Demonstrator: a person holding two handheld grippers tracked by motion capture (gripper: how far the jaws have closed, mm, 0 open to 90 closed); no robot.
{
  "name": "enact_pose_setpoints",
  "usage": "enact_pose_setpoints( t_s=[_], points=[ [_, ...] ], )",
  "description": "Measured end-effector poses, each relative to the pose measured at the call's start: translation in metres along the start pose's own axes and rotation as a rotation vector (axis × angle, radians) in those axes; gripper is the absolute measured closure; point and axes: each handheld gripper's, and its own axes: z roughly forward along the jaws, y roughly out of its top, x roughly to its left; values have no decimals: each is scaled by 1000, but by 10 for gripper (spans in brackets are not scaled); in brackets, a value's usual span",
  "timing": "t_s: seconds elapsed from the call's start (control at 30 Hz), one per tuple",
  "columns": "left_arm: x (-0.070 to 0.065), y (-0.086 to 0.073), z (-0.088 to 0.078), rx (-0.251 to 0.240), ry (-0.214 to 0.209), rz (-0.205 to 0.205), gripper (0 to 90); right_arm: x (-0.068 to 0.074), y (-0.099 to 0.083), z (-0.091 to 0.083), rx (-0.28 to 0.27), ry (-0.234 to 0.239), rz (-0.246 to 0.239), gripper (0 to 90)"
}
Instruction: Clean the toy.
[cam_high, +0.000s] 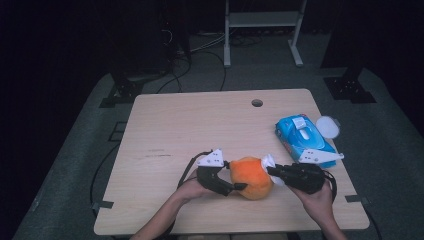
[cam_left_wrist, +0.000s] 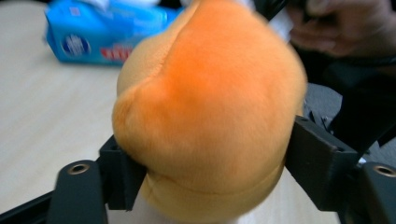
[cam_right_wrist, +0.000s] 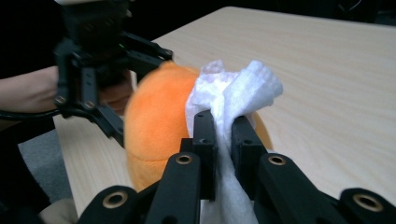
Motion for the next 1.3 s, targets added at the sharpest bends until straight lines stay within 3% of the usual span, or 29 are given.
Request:
enact_pose_setpoints(
  t_s=[0.1,0.13,0.23,0.37,0.4,0.43,0.47,0.53,0.6,0.67,0.7,0.73,0.77,0.87,0.9,1.07,1.13,1.17,1.2,1.3],
  points=[
    [-3,10,-12,-23,19,16,285,1,5,0,-29,15,12,821],
    [-6,17,-21,-7,50,50,284,1,10,2,-56,43,23,821],
    [-7,18,-27,11,82,71,283,3,14,7,-61,46,15,821],
    [-2,3,-30,46,109,32,245,0,11,26,-26,56,25,820],
    [-1,-3,-28,63,111,17,227,-5,4,38,23,52,36,819],
    [1,-9,-27,78,107,5,227,-5,4,38,23,52,36,819],
    [5,-14,-28,57,101,-5,189,-9,-3,45,42,70,55,819],
    [10,-12,-30,50,115,-20,129,-9,-3,44,35,75,59,817],
    [14,-11,-31,24,118,-35,88,-7,-1,43,36,77,47,816],
    [16,-12,-27,29,100,-45,65,-6,-2,44,44,76,41,816],
    [16,-12,-27,29,100,-45,64,-6,-2,44,44,76,41,816],
    [15,-15,-21,33,73,-55,65,-6,-3,44,46,80,43,815],
    [14,-16,-20,34,75,-41,78,-7,-3,44,49,80,42,815],
    [10,-15,-20,37,98,-30,204,-8,-3,39,38,58,37,815],
    [8,-15,-19,35,118,-38,213,-8,-2,37,22,46,32,816],
    [3,-14,-13,33,130,-31,229,0,7,29,-29,28,-8,816],
    [0,-9,-6,40,161,-45,229,17,13,37,-13,40,-81,816],
    [0,-9,-6,40,161,-45,229,17,13,37,-13,40,-81,816],
    [-2,-9,-4,44,177,-48,229,30,15,47,2,55,-135,816],
    [0,-11,-5,34,183,-67,231,39,18,54,6,67,-174,816]
  ],
)
